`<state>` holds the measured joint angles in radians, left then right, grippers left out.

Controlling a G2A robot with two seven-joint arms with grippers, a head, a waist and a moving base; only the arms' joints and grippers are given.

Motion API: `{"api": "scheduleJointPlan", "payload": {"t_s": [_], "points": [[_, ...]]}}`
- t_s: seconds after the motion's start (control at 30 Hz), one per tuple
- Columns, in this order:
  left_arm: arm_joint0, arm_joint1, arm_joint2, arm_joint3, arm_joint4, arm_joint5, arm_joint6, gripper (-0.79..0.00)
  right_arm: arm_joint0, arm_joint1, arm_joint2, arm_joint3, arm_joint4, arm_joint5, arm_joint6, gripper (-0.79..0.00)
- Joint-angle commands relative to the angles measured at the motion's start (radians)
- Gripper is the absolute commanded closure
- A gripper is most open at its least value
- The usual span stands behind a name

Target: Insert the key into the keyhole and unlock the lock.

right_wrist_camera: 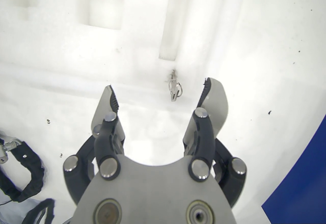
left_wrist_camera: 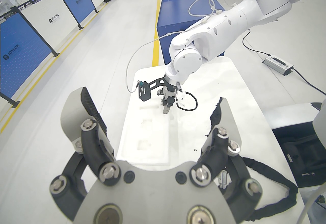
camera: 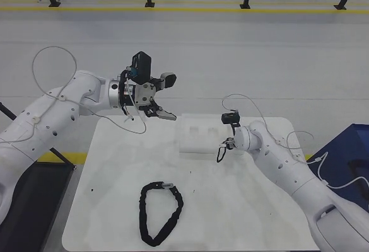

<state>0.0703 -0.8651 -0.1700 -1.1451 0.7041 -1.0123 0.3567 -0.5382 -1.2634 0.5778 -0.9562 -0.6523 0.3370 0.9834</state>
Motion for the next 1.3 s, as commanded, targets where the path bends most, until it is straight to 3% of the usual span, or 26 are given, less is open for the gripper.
{"api": "scheduleJointPlan", "payload": {"t_s": [0.0,0.2,0.53,0.8,1.07,1.27], "points": [[0.0,0.0,0.0,0.0,0.0,0.0,0.0,-0.785,0.001,-0.004,0.0,0.006,-0.005,0.005,0.001,-0.329],[0.0,0.0,0.0,0.0,0.0,0.0,0.0,-0.785,0.0,-0.02,0.004,0.036,-0.017,0.042,-0.002,-0.194],[0.0,0.0,0.0,0.0,0.0,0.0,0.0,-0.785,0.002,-0.041,0.018,0.088,-0.026,0.058,-0.012,-0.16],[0.0,0.0,0.0,0.0,0.0,0.0,0.0,-0.785,0.008,-0.062,0.027,0.138,-0.028,0.058,-0.029,0.0],[0.0,0.0,0.0,0.0,0.0,0.0,0.0,-0.785,0.022,-0.068,0.04,0.104,-0.072,0.097,0.002,0.0],[0.0,0.0,0.0,0.0,0.0,0.0,0.0,-0.785,0.002,-0.043,0.074,-0.027,-0.141,0.145,0.082,0.0]]}}
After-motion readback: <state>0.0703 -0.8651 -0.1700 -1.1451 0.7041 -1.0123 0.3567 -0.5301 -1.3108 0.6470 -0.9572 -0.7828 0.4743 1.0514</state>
